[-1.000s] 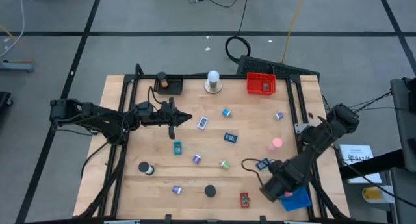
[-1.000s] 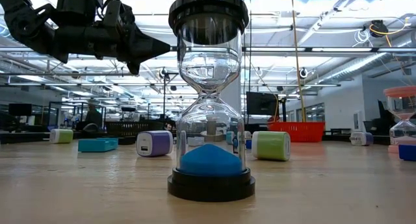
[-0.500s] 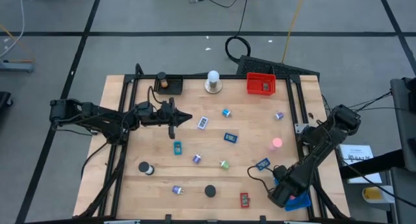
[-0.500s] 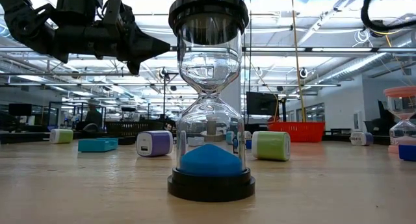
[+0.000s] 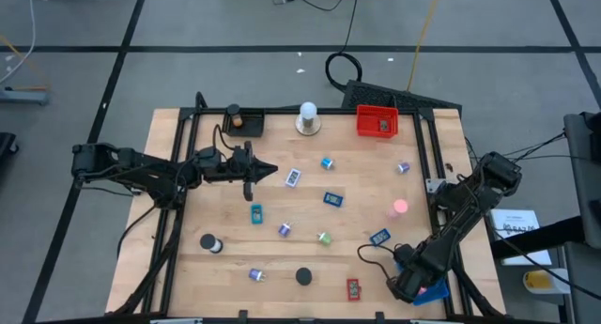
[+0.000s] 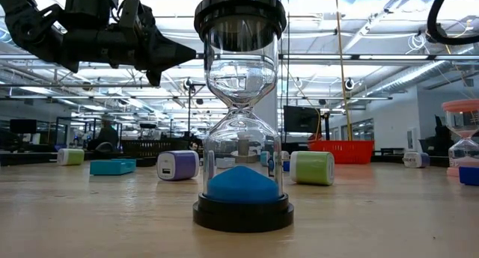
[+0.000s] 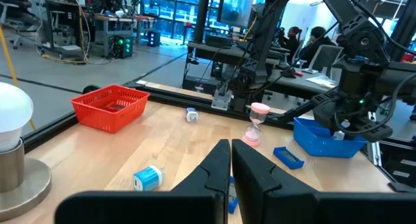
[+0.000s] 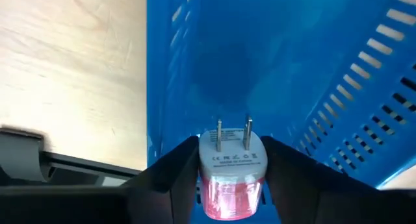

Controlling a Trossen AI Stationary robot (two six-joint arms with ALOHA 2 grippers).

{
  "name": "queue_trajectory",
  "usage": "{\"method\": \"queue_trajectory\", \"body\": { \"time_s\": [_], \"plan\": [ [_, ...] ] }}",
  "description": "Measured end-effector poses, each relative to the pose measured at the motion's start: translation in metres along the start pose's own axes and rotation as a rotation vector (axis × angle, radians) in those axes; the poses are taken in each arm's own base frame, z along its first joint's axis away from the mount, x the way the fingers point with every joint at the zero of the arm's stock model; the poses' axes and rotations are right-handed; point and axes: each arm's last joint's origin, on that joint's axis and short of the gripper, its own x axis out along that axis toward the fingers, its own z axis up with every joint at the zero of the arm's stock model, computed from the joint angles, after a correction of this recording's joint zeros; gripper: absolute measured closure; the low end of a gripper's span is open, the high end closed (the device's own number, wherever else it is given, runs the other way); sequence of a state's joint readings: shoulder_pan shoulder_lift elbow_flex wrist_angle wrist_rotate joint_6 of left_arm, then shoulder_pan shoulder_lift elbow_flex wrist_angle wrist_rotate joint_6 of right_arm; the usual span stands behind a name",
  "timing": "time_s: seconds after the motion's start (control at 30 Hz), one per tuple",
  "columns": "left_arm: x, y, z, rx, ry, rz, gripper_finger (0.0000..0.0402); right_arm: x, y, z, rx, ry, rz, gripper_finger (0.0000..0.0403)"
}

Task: Pick & Place Office items
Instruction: Put the pink charger adapter into the blue bin, then put the black digital timer into the red bin

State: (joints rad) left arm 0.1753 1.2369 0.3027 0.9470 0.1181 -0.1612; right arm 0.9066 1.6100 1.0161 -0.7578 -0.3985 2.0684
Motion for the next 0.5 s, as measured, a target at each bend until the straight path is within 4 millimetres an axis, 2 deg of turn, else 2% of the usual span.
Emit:
{"method": "queue_trajectory", "body": {
  "time_s": [0.33, 0.5],
  "plan": [
    [0.000, 0.000, 0.000, 0.000, 0.000, 0.000, 0.0382, -0.002, -0.001, -0.003, -0.036, 0.097, -0.039, 0.0213],
    [0.000, 0.000, 0.000, 0.010, 0.002, 0.000, 0.0382, -0.016, -0.002, -0.009, -0.065, 0.121, 0.017, 0.0232]
  ]
}}
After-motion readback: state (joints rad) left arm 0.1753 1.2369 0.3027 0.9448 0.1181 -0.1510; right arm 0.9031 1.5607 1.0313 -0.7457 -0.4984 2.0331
